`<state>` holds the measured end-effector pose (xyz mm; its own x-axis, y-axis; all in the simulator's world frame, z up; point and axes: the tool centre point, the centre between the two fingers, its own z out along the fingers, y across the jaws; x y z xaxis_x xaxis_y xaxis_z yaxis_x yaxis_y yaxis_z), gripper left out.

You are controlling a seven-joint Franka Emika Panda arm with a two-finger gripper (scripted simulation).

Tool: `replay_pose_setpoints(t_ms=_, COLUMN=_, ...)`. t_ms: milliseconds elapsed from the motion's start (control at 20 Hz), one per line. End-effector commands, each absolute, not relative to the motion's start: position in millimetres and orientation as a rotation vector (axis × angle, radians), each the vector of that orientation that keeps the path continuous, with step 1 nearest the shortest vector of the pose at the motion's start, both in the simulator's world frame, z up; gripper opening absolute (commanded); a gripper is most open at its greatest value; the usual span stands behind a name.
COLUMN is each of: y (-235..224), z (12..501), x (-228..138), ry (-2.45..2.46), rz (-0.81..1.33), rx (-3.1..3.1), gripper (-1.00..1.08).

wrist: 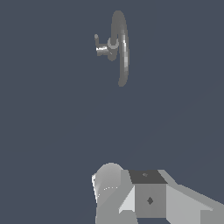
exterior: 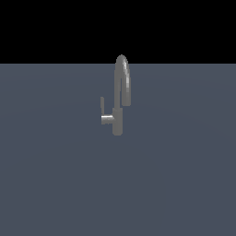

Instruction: Turn on the faucet by rotating a designated handle.

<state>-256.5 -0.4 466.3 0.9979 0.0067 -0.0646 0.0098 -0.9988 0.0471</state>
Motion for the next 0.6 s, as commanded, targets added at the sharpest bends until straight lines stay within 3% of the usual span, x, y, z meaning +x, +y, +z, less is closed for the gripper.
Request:
replay_pose_setpoints(t_ms=0, y=0, z=467, x=-256, ry=0.005, rz=-0.093, rx=3.091, gripper=-1.0)
replay_pose_setpoints(t_ms=550, y=16, z=495, x=-250, ry=-0.175, rz=0.079, rx=3.06, gripper=-1.0)
